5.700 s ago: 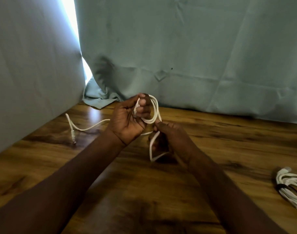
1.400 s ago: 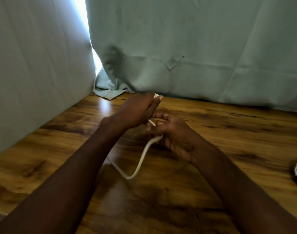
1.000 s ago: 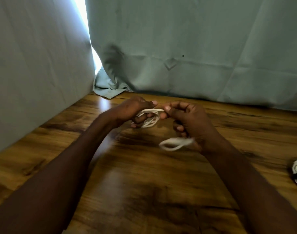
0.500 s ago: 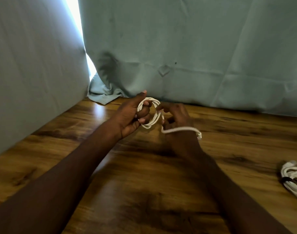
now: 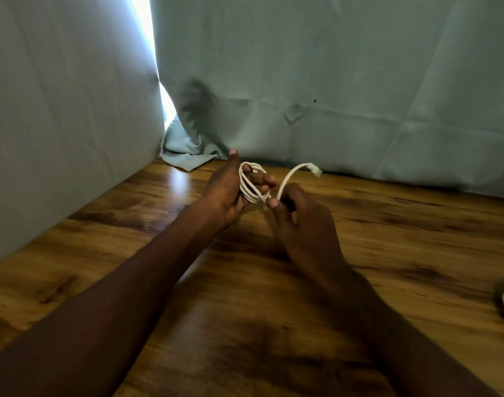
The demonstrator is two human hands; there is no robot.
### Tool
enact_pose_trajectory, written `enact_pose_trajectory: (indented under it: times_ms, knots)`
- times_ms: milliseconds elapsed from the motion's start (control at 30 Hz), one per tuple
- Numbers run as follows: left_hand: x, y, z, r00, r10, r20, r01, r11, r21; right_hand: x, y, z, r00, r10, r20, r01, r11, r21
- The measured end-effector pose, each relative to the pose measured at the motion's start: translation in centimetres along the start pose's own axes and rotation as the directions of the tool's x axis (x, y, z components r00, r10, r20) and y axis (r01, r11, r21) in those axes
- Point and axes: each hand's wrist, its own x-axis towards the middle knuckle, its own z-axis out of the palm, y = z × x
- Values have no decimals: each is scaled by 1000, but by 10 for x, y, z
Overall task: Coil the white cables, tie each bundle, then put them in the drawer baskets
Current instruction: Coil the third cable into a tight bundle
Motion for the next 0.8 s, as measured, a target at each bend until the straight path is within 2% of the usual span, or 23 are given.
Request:
enact_pose_trajectory:
  times_ms: [67, 133, 267, 400, 467, 533, 700, 800]
  knots:
    - [0, -6, 1, 1000, 1, 0, -1, 996, 92, -3, -1, 5, 993, -39, 114, 62, 978, -199]
    - [-1, -11, 3, 1000, -18, 6, 17, 986, 164, -4, -4, 8, 983, -31, 179, 81, 957, -278]
    - [1, -15, 6, 998, -33, 52, 17, 962, 271, -8, -8, 0, 975, -22, 222, 108, 917, -384]
    - [-5, -21, 10, 987, -40, 157, -33, 898, 439, -7, -11, -8, 981, 13, 192, 80, 881, -467]
    - [-12, -25, 15, 968, -2, 250, -144, 815, 561, -7, -13, -12, 979, 34, 199, 65, 881, -469]
    - [-20, -26, 20, 950, -3, 312, -197, 770, 607, -9, -15, -14, 980, 42, 194, 50, 894, -445]
    - [-23, -19, 20, 906, -132, 401, -140, 801, 581, -6, -9, -15, 983, 121, 139, -67, 938, -339]
    - [-18, -20, 14, 884, -133, 448, -199, 760, 619, -4, -5, -12, 984, 145, 103, -106, 943, -315]
